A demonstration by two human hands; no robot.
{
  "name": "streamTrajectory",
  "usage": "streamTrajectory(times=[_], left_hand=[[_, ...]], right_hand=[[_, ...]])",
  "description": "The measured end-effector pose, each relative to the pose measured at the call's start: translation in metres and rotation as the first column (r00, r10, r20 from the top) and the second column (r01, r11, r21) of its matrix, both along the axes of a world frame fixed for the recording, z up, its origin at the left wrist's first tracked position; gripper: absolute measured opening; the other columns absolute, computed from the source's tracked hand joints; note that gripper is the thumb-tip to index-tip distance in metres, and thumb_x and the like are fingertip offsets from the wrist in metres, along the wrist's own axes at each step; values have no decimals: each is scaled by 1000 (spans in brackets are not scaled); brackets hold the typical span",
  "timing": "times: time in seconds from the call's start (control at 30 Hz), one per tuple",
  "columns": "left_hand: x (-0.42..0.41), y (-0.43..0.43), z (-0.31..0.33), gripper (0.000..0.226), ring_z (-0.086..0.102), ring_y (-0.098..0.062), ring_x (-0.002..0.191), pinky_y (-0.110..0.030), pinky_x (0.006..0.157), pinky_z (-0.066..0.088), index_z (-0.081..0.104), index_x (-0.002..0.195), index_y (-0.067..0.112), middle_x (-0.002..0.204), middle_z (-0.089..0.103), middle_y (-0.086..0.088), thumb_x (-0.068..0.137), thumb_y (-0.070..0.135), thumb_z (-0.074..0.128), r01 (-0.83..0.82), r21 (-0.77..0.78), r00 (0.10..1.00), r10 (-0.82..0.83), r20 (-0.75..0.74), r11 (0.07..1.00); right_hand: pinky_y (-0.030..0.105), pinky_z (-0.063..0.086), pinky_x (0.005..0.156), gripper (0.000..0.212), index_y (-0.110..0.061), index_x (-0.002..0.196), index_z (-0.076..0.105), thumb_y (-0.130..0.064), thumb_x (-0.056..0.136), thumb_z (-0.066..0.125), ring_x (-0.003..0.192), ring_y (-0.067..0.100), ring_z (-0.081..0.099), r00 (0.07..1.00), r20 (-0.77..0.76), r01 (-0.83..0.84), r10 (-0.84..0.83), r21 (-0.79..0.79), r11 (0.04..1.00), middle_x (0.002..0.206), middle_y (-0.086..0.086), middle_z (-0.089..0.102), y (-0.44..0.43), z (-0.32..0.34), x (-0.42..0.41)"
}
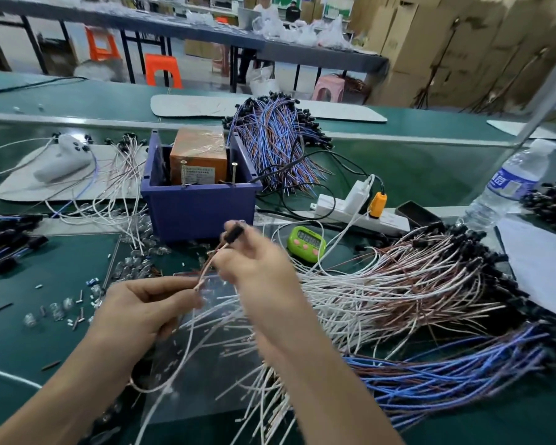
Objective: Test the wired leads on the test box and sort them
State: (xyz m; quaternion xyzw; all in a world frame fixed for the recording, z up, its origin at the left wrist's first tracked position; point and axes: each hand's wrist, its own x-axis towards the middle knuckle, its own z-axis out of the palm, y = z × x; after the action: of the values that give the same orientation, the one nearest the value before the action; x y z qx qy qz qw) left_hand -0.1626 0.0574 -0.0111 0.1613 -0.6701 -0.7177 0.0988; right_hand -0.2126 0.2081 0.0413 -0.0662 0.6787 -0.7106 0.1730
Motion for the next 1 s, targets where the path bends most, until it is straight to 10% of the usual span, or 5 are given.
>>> streamTrajectory(times=[0.17, 0.4, 0.63, 0.8, 1.0], left_hand=[[-2, -1, -1, 21, 28, -14, 41, -20, 45, 25, 85, 84, 22, 47, 42, -11, 64, 18, 85, -60, -30, 998, 61, 11, 998], [-6, -3, -7, 24, 36, -13, 35, -17, 36, 30, 84, 81, 32, 44, 51, -7, 79, 8, 84, -45, -208, 997, 58, 53, 977], [-7, -14, -14, 19, 39, -17, 38, -24, 47, 38, 84, 86, 35, 47, 50, -9, 75, 20, 88, -34, -215, 994, 56, 96, 976], [-7, -15, -13, 28, 39, -16, 37, -24, 47, 39, 83, 88, 38, 47, 51, -8, 60, 39, 87, -16, -216, 994, 39, 100, 976], [-7, -18, -14, 52, 41, -15, 40, -20, 48, 37, 83, 89, 41, 55, 61, -18, 41, 59, 82, -18, -245, 995, 42, 91, 969]], right_hand=[[23, 46, 52, 18, -22, 87, 76, -30, 92, 61, 65, 12, 66, 781, -623, 571, -44, 682, 456, 72, -12, 70, 93, 29, -49], [36, 37, 76, 30, -17, 114, 59, -35, 90, 65, 111, 30, 64, 946, -318, 325, 65, 930, -173, 120, 8, 67, 156, 6, -123], [29, 40, 62, 20, -8, 88, 68, -27, 82, 67, 73, 30, 62, 802, -577, 590, -154, 805, 56, 79, 10, 63, 181, 33, -117], [20, 37, 36, 27, -2, 65, 61, -5, 91, 61, 35, 11, 49, 896, -188, 444, -403, 408, 798, 50, 6, 62, 189, 70, -102], [16, 30, 36, 18, -10, 77, 57, -8, 96, 58, 35, 8, 45, 906, 91, 399, -413, 138, 906, 49, 1, 56, 193, 64, -97]])
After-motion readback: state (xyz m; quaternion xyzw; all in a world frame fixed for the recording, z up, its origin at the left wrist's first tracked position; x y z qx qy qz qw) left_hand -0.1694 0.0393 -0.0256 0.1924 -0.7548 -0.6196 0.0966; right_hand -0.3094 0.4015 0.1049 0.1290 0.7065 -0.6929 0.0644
